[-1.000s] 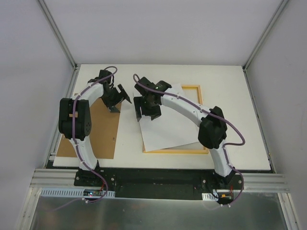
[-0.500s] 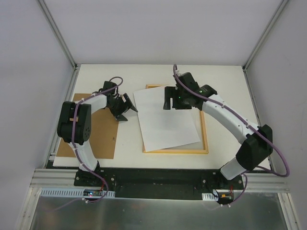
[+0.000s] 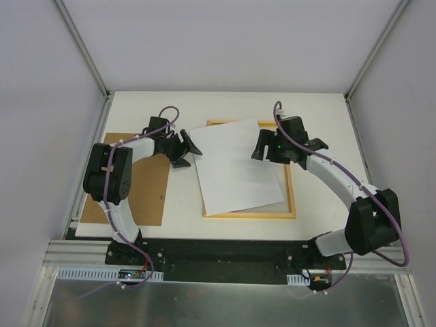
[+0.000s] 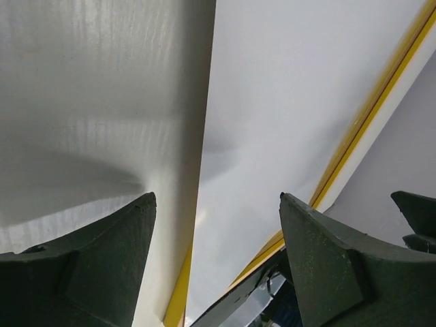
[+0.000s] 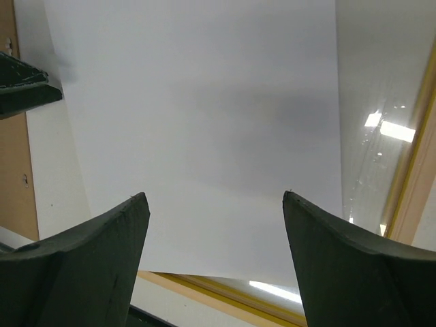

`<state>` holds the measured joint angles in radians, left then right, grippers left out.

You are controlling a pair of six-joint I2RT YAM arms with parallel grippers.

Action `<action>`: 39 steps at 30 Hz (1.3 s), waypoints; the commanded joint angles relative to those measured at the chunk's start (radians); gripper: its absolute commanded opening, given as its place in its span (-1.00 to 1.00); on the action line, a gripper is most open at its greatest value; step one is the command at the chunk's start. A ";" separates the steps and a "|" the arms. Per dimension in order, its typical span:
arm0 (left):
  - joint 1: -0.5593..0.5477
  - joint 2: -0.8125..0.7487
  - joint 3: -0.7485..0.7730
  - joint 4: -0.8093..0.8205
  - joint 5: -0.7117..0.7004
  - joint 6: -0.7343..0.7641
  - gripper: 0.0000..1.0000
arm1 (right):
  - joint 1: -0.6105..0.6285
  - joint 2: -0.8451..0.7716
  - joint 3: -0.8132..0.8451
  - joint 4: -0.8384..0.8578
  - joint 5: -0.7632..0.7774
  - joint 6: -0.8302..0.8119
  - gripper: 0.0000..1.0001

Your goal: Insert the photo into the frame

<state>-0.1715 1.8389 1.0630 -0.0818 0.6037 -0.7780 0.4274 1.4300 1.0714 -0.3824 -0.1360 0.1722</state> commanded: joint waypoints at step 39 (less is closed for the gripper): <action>-0.014 0.149 0.080 0.153 0.280 0.025 -0.73 | -0.424 0.139 -0.202 0.524 -0.163 0.181 0.74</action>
<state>-0.1780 1.9793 1.0760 0.1131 0.8303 -0.8120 0.0044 1.5433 0.8200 0.0837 -0.2676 0.3283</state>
